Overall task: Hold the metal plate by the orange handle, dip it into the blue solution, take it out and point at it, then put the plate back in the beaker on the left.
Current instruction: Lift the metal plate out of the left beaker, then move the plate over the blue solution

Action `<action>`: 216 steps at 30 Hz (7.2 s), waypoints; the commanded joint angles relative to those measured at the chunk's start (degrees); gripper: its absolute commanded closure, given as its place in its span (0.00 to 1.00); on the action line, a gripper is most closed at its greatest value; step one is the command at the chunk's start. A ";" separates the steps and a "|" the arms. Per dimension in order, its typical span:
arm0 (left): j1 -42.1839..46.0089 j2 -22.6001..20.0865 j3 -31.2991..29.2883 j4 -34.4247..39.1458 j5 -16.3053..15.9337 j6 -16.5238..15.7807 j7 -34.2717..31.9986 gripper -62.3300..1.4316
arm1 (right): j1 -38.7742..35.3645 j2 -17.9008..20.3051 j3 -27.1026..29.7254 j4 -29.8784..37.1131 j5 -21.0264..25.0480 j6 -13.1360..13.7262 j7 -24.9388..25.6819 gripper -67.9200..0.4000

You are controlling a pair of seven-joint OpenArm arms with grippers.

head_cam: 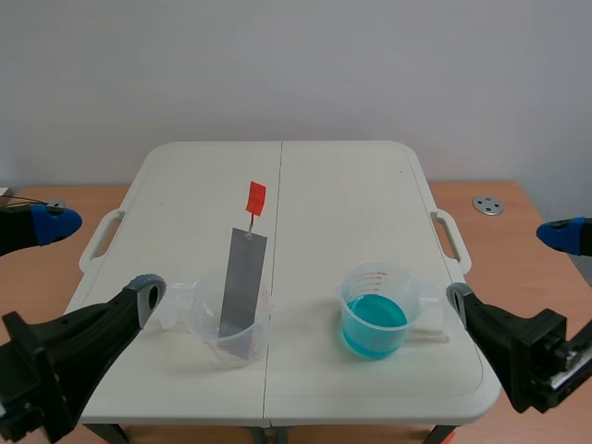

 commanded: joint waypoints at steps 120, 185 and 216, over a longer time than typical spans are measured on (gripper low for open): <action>13.03 5.18 11.10 -39.65 17.29 3.17 15.47 0.95 | 58.12 -24.33 -37.53 -46.82 7.39 14.25 -7.17 0.20; 11.26 5.11 11.08 -40.54 17.27 3.17 13.57 0.95 | 51.71 -18.64 -41.20 -21.24 -1.09 21.09 -6.45 0.98; 11.41 -8.85 -16.20 -23.61 17.22 3.87 1.16 0.95 | 43.25 -3.26 -27.39 4.17 9.55 20.02 -10.10 0.98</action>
